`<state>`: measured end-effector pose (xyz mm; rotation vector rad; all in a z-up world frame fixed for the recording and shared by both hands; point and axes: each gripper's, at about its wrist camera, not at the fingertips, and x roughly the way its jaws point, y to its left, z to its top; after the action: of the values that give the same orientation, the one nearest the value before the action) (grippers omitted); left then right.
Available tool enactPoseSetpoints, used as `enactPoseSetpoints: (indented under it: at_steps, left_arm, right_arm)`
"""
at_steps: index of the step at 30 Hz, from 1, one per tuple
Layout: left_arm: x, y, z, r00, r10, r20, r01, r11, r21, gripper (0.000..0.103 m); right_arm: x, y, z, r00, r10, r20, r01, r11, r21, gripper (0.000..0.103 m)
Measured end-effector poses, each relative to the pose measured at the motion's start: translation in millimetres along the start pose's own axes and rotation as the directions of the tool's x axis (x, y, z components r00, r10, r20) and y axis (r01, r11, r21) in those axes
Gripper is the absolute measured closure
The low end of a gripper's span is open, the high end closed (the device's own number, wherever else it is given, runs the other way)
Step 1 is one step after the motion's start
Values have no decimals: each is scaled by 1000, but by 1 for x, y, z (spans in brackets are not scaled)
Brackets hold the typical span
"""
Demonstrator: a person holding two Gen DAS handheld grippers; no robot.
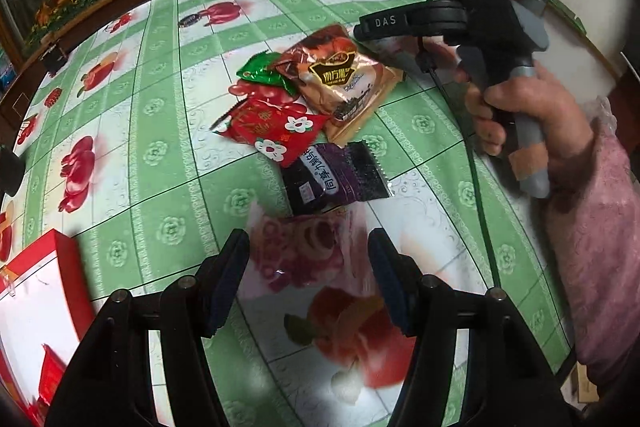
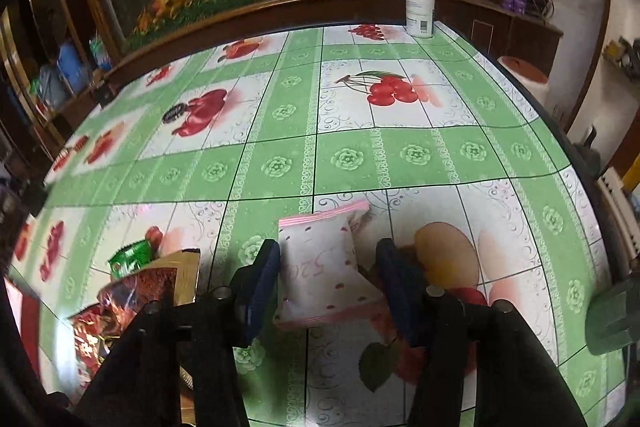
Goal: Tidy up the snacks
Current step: 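Grasp the pink bear packet with left tool while right tool grasps pink-white packet, then carry both held packets over the red-rimmed white tray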
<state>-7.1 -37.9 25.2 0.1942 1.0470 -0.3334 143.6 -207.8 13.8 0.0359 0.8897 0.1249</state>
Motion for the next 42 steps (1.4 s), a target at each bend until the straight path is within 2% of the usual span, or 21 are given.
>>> enactPoseSetpoints:
  at_steps: [4, 9, 13, 17, 21, 25, 27, 28, 29, 34, 36, 38, 42]
  left_arm:
    - [1, 3, 0, 1000, -6, 20, 6, 1000, -24, 43]
    - [-2, 2, -7, 999, 6, 51, -5, 1000, -12, 43]
    - [-2, -2, -9, 998, 28, 60, -29, 1000, 8, 46]
    - [-6, -4, -15, 998, 7, 60, -8, 1000, 16, 48]
    - [-8, -9, -19, 999, 12, 50, -13, 1000, 20, 46]
    - [-7, -10, -16, 999, 25, 44, -25, 1000, 16, 43]
    - [-5, -13, -16, 998, 43, 40, -45, 998, 34, 37]
    - [-2, -14, -16, 998, 57, 27, -58, 998, 40, 30]
    - [0, -13, -17, 998, 64, 22, -65, 997, 38, 30]
    - [5, -1, -19, 999, 13, 47, -12, 999, -31, 30]
    - [5, 1, -20, 998, 15, 60, -13, 999, -37, 31]
    - [3, 0, -20, 997, 12, 75, -10, 1000, -25, 45]
    - [2, 1, -20, 997, 21, 79, -17, 999, -43, 53]
  right_arm:
    - [0, 5, -1, 1000, -19, 0, 18, 999, -37, 62]
    - [-4, 4, -2, 1000, -19, -19, 18, 999, -38, 64]
    - [-9, -3, -1, 999, -4, -47, 4, 1000, -3, 68]
    - [-19, -10, 1, 999, 27, -38, -26, 999, 32, 74]
    - [-19, -6, 0, 998, -4, -57, 4, 1000, 14, 74]
    - [-17, -8, -1, 998, 8, -64, -7, 1000, 18, 74]
    - [-16, -9, -1, 997, 17, -72, -15, 1000, 23, 73]
    - [-15, -9, -1, 997, 17, -76, -16, 1000, 22, 69]
    - [-13, -9, -1, 996, 22, -87, -20, 1000, 22, 65]
    - [-9, 0, -4, 996, -3, -87, 1, 1000, -25, 63]
    - [-9, 3, -5, 997, -15, -81, 12, 999, -39, 64]
    - [-9, 3, -5, 997, -20, -78, 16, 999, -43, 65]
    - [-11, 0, -4, 997, -10, -75, 8, 1000, -21, 69]
